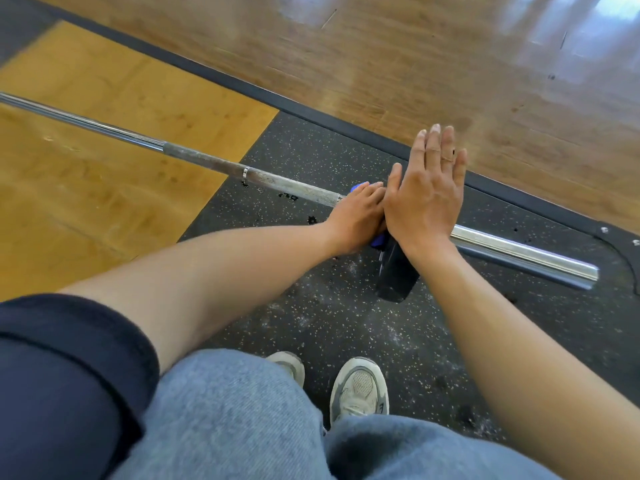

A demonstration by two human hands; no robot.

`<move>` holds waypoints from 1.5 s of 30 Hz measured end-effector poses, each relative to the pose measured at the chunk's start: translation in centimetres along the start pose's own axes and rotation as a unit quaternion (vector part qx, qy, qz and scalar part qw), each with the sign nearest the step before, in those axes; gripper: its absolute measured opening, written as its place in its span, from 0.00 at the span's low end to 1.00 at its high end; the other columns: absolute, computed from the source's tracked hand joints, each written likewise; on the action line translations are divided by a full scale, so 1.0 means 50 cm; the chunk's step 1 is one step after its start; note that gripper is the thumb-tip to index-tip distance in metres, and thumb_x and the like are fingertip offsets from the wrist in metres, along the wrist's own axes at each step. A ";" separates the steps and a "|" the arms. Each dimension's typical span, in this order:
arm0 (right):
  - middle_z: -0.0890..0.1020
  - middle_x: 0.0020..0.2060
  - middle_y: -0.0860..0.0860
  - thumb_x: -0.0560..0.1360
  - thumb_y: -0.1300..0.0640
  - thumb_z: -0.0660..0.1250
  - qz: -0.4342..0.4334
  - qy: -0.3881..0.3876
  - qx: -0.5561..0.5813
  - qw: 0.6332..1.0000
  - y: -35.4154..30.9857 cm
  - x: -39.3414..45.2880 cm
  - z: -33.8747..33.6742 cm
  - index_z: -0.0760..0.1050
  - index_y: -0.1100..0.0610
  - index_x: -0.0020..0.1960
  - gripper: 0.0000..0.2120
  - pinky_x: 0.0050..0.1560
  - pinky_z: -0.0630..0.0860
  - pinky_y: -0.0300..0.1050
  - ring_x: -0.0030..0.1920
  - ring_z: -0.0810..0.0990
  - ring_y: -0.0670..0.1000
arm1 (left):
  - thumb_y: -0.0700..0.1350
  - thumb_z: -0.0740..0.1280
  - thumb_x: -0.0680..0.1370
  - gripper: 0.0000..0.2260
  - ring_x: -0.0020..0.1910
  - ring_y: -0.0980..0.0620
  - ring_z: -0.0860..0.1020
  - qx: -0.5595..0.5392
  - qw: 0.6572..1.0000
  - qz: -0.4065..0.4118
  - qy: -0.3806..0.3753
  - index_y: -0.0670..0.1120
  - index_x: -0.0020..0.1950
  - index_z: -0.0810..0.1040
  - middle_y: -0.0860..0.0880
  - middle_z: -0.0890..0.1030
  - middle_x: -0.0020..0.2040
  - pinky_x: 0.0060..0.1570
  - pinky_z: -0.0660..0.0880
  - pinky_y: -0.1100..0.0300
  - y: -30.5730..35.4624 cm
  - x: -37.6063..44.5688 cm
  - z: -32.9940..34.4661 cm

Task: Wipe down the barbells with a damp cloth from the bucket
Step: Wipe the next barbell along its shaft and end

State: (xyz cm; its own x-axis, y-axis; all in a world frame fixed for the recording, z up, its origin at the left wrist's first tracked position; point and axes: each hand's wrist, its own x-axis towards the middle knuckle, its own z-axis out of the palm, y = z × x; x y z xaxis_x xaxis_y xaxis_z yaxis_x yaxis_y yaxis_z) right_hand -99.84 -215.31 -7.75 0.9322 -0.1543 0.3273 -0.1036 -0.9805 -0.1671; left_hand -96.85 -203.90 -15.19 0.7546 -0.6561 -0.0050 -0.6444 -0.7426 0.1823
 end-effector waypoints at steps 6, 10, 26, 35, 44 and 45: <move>0.56 0.81 0.59 0.85 0.53 0.52 0.004 -0.009 0.012 1.000 0.004 -0.002 -0.008 0.57 0.64 0.80 0.27 0.81 0.45 0.56 0.82 0.49 0.56 | 0.41 0.59 0.83 0.25 0.73 0.38 0.69 -0.043 0.999 -0.003 -0.007 0.34 0.79 0.62 0.36 0.69 0.76 0.71 0.64 0.50 -0.001 -0.011 -0.028; 0.56 0.81 0.59 0.84 0.51 0.52 0.010 -0.008 -0.002 1.000 0.002 -0.001 -0.007 0.59 0.62 0.80 0.27 0.81 0.44 0.55 0.82 0.49 0.56 | 0.47 0.45 0.80 0.30 0.75 0.35 0.67 0.002 0.991 0.135 0.009 0.34 0.75 0.68 0.34 0.68 0.76 0.76 0.62 0.43 -0.038 -0.004 -0.012; 0.56 0.81 0.56 0.85 0.48 0.50 0.025 0.001 -0.028 0.999 -0.006 0.015 0.006 0.64 0.58 0.78 0.25 0.81 0.43 0.52 0.82 0.49 0.54 | 0.49 0.56 0.82 0.25 0.74 0.36 0.69 0.140 0.983 0.113 0.037 0.35 0.74 0.70 0.36 0.74 0.70 0.75 0.65 0.44 -0.050 0.005 0.032; 0.49 0.83 0.53 0.84 0.52 0.51 0.034 0.014 -0.027 0.999 -0.017 -0.051 -0.002 0.48 0.56 0.83 0.29 0.80 0.39 0.55 0.82 0.45 0.53 | 0.41 0.64 0.79 0.15 0.60 0.41 0.78 0.169 0.971 0.168 0.010 0.39 0.63 0.79 0.41 0.81 0.58 0.62 0.75 0.50 -0.057 0.015 0.018; 0.52 0.82 0.53 0.85 0.46 0.49 0.033 0.030 -0.033 0.998 -0.014 -0.042 0.004 0.51 0.56 0.83 0.29 0.81 0.42 0.54 0.82 0.47 0.53 | 0.41 0.47 0.81 0.27 0.81 0.42 0.58 0.219 0.962 0.160 0.034 0.38 0.81 0.56 0.40 0.61 0.81 0.79 0.59 0.48 -0.063 -0.087 0.077; 0.53 0.82 0.53 0.85 0.46 0.49 0.031 0.032 -0.036 0.998 -0.016 -0.039 0.006 0.51 0.56 0.83 0.29 0.81 0.43 0.55 0.82 0.48 0.53 | 0.41 0.48 0.81 0.28 0.81 0.42 0.58 0.193 0.969 0.149 0.045 0.38 0.82 0.56 0.40 0.61 0.81 0.79 0.59 0.48 -0.065 -0.066 0.068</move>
State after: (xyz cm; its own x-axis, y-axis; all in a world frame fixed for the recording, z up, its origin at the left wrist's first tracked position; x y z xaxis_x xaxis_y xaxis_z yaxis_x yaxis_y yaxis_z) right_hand -101.50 -214.21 -8.54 0.8998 -0.2200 0.3768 -0.1870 -0.9747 -0.1226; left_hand -97.65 -199.79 -19.11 0.5243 -0.8477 0.0807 -0.8203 -0.5282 -0.2196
